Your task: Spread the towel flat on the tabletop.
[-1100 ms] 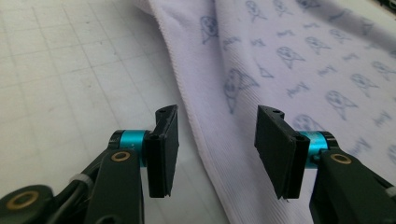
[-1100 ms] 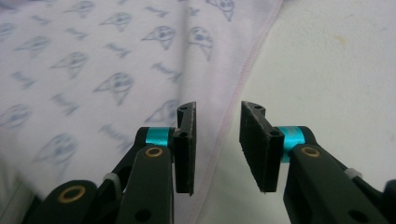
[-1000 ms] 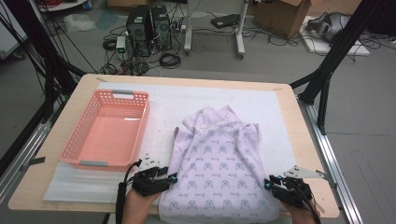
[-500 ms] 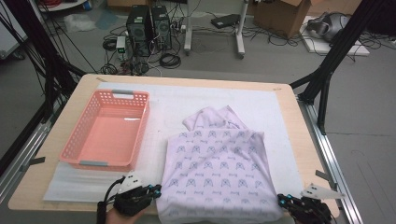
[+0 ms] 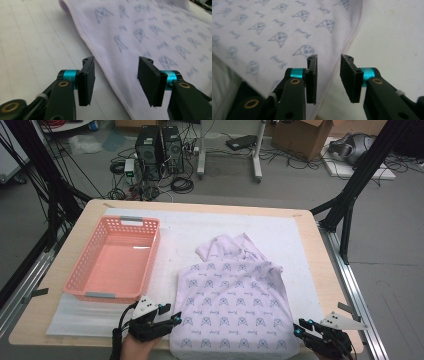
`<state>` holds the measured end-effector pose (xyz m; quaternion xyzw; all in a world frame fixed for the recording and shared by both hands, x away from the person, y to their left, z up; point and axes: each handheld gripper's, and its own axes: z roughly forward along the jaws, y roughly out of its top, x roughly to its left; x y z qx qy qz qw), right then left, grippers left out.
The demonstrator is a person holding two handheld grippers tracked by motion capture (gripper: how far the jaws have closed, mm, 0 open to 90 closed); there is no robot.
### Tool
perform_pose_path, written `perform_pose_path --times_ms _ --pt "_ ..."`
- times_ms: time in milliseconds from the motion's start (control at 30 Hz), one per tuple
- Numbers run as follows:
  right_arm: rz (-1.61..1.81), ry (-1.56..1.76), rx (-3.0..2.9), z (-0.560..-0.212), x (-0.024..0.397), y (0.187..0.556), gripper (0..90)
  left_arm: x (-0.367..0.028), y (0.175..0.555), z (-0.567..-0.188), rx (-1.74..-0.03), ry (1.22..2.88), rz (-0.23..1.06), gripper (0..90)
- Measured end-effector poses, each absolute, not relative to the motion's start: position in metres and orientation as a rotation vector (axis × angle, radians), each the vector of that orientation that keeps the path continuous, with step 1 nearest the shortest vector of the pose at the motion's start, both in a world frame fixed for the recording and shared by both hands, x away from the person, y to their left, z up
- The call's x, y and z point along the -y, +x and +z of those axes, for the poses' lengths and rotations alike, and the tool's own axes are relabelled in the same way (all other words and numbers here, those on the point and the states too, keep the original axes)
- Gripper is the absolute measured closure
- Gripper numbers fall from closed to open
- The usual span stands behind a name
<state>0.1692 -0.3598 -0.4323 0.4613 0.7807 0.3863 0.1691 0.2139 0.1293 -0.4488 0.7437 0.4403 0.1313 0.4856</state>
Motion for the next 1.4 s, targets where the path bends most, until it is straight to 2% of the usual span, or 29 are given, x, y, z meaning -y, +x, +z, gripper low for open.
perform_pose_path --times_ms 433,733,867,967,1000,1067,1400 --pt "1.024 1.292 -2.240 -0.447 0.340 0.211 54.7 -0.122 0.242 -0.453 -1.119 1.796 0.296 43.6" --pt "1.043 1.297 -2.222 -0.448 0.338 0.217 56.1 -0.114 0.242 -0.455 -1.129 1.858 0.304 44.8" --pt "1.035 1.284 -2.223 -0.448 0.335 0.218 63.1 -0.106 0.237 -0.455 -1.089 1.915 0.377 53.6" --pt "1.057 1.285 -2.249 -0.448 0.334 0.218 79.2 -0.101 0.234 -0.455 -1.059 1.954 0.442 65.4" --pt "1.067 1.273 -2.263 -0.448 0.333 0.218 82.8 -0.102 0.234 -0.455 -1.057 1.953 0.426 70.4" --pt "1.065 1.267 -2.270 -0.448 0.332 0.217 84.4 -0.102 0.233 -0.455 -1.051 1.945 0.386 84.2" --pt "1.108 1.270 -2.305 -0.444 0.338 0.204 85.1 -0.112 0.218 -0.452 -1.059 1.907 0.268 86.1"
